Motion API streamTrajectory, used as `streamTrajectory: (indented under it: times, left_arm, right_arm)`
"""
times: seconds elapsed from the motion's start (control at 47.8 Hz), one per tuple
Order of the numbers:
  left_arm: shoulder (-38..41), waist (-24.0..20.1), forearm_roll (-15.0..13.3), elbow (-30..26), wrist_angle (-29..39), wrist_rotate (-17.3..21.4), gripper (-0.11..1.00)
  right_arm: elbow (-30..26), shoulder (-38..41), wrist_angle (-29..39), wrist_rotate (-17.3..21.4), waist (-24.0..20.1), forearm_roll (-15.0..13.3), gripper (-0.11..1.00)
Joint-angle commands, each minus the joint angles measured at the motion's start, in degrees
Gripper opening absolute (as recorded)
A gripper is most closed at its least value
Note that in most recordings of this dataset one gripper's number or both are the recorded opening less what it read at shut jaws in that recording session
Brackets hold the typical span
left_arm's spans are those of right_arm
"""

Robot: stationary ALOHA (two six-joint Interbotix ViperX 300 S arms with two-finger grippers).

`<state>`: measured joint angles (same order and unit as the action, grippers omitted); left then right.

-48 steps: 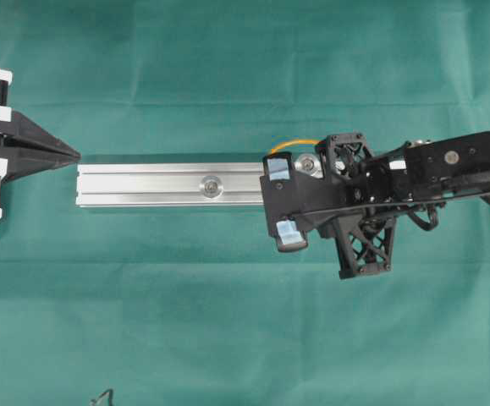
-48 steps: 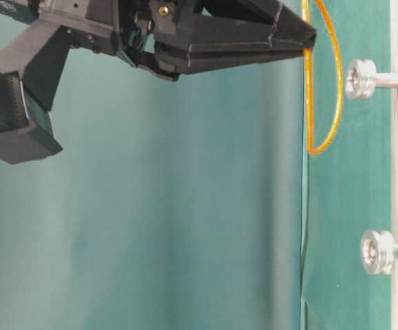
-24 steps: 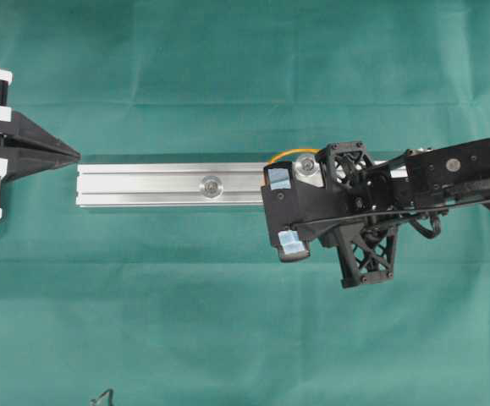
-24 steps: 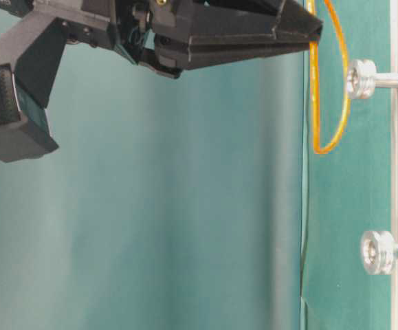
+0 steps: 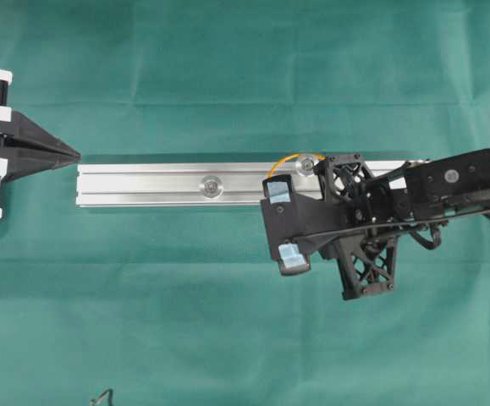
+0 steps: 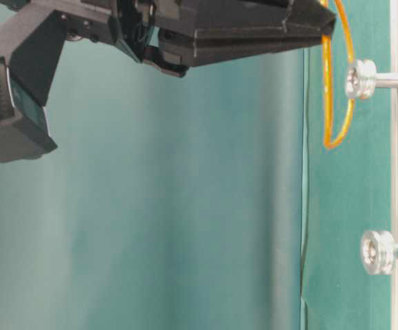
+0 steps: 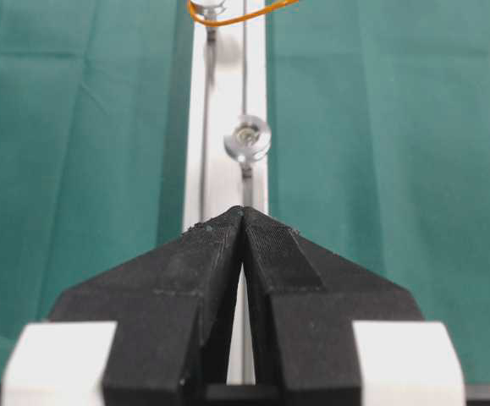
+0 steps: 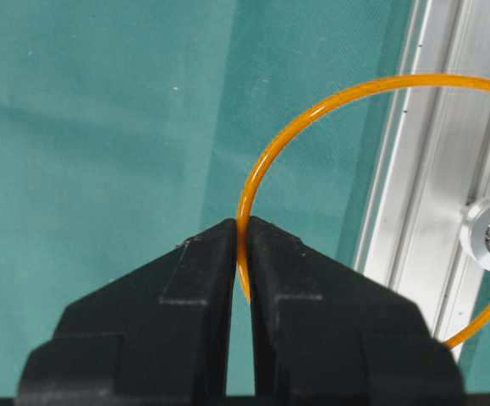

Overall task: Hook the rubber onto the shaft.
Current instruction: 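Carry the band leftward along the rail toward the right metal peg, then loop the band over the right peg and swing the gripper leftward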

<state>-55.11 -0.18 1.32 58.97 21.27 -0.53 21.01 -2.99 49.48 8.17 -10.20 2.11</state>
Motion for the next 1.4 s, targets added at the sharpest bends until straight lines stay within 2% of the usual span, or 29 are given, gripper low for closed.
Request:
streamTrajectory:
  times: [0.0,0.209,0.627,0.774,1.004,1.234,1.38]
  left_arm:
    - [0.35,0.09,0.09,-1.76,-0.26,-0.09,0.00]
    - [0.35,0.09,0.09,-1.76,-0.26,-0.09,0.00]
    - [0.35,0.09,0.09,-1.76,-0.26,-0.09,0.00]
    - [0.35,0.09,0.09,-1.76,-0.26,-0.09,0.00]
    - [0.35,0.00,0.09,-1.76,-0.26,-0.09,0.00]
    - [0.26,0.09,0.09,-1.76,-0.26,-0.09,0.00]
    - [0.35,0.09,0.09,-1.76,-0.18,-0.09,0.00]
  right_arm:
    - [-1.49,-0.62,-0.53,0.18,-0.79,0.44,0.07]
    - [-1.49,-0.53,-0.88,0.62,-2.02,1.76,0.07]
    - [-1.49,-0.53,-1.32,0.62,-2.90,2.55,0.07]
    - [-1.49,-0.53,-1.32,2.02,-2.90,2.55,0.07]
    - [-1.14,-0.53,-1.58,9.58,-2.90,2.46,0.07]
    - [-1.23,0.53,-2.37,21.80,-2.90,2.37,0.07]
    - [-1.41,0.97,-4.57,28.04,-2.90,2.29,0.07]
